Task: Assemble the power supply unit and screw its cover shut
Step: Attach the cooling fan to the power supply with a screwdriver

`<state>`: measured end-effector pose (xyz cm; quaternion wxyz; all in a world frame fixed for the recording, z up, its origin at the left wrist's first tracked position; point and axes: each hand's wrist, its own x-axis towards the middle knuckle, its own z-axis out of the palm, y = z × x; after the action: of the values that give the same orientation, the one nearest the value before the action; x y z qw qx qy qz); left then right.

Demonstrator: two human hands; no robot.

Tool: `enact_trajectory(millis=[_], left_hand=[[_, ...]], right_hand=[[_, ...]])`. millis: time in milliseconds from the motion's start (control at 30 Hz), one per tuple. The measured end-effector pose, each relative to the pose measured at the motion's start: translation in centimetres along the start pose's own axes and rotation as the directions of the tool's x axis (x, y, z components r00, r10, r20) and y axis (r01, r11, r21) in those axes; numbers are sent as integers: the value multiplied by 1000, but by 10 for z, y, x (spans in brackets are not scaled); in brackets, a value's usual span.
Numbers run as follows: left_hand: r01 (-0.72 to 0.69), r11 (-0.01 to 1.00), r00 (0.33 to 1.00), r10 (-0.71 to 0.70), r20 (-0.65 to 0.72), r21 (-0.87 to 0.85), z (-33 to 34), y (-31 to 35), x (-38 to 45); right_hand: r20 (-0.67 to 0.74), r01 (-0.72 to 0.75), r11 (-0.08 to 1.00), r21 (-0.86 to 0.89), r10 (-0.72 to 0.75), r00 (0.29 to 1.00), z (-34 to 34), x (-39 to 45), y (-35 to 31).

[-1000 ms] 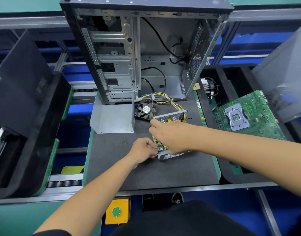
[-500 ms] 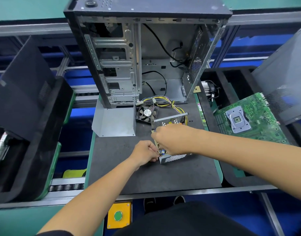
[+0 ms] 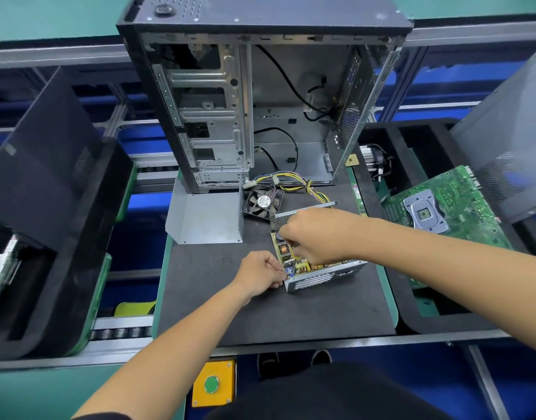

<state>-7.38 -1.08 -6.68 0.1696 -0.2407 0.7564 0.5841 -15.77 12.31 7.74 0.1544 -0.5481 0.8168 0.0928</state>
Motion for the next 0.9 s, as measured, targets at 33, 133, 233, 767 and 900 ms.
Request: enact_trajectory(millis=[33,133,233,767,900], left_hand=[[-1,1000,1000,1,-9,9,0,0,0],[-19,998,999,21,-41,59,2,-1,0],[-95,985,993,105,-59,147,5,-5,-3],[-230,941,972,234,13,247,4,-13,0],[-188,946,982,186,31,263,5,-14,4]], right_hand=[[0,-7,1000,16,7,1000,-1,-1,1],[-20,-28,997,72,30,999,-4,-5,3],[-58,-33,988,148,42,997,-9,-9,7],[-120,-217,855,470,305,945,4,-7,77],[144,-471,793,387,452,880,32,-13,98]])
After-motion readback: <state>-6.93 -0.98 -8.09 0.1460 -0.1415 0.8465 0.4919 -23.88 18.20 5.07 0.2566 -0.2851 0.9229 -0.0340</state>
